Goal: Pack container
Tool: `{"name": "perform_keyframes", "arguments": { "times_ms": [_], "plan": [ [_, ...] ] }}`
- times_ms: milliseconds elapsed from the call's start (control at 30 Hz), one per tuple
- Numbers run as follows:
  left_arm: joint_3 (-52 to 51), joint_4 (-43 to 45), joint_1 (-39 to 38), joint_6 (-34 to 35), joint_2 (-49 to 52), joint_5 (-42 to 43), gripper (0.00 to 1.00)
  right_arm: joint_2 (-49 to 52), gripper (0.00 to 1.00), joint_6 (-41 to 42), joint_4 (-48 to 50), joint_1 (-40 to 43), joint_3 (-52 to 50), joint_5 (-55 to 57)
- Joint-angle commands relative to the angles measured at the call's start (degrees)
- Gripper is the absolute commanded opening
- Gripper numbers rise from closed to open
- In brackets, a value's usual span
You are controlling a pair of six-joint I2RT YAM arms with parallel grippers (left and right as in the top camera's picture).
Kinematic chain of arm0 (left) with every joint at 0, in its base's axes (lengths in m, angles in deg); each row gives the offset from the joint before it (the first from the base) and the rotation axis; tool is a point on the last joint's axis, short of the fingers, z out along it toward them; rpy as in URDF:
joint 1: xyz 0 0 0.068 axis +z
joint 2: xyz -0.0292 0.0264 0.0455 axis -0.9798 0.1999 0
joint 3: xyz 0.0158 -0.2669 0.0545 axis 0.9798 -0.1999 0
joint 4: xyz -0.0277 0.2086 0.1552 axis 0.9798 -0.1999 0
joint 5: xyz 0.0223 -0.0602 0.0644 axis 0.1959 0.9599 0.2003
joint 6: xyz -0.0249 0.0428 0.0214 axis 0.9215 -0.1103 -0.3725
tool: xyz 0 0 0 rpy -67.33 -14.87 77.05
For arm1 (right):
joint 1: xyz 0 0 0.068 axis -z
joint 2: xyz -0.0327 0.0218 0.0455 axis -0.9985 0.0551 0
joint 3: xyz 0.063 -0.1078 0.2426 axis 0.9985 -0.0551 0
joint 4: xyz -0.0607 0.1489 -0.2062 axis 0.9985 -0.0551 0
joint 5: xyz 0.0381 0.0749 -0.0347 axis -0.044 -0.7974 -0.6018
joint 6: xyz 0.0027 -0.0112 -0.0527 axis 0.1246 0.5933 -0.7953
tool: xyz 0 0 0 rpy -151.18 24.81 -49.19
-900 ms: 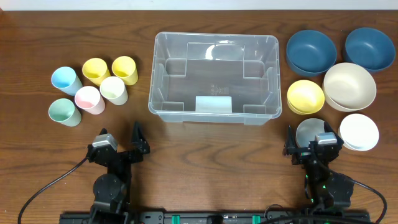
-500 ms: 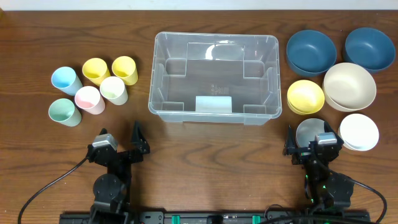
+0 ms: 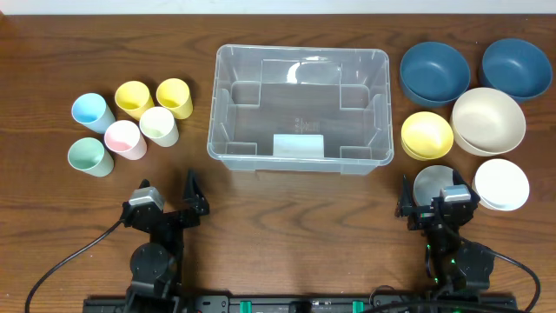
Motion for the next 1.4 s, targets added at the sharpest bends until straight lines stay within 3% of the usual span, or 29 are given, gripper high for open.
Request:
{"name": "perform_keyframes", "arguments": {
  "times_ms": [0, 300, 600, 1067, 1367],
  "plan": [
    [-1.36, -1.77, 0.28, -0.96, -0.35, -0.48, 0.98, -0.37, 0.99, -0.68, -0.28, 0.57, -0.09, 0.61],
    [-1.36, -1.77, 0.28, -0.96, -0.35, -0.48, 0.98, -0.37, 0.99, -0.68, -0.35, 0.57, -0.09, 2.25],
    [-1.36, -1.77, 0.28, -0.96, -0.35, -0.48, 0.98, -0.37, 0.99, 1.86, 4.74, 0.57, 0.57, -10.73],
    [-1.36, -1.77, 0.28, -0.96, -0.35, -0.48, 0.98, 6.32, 0.99, 0.35, -0.74, 0.57, 28.09, -13.38],
    [-1.36, -1.77, 0.28, -0.96, -0.35, -0.48, 0.98, 7.52, 0.99, 1.03, -1.81, 0.57, 30.29, -19.39]
  ]
}}
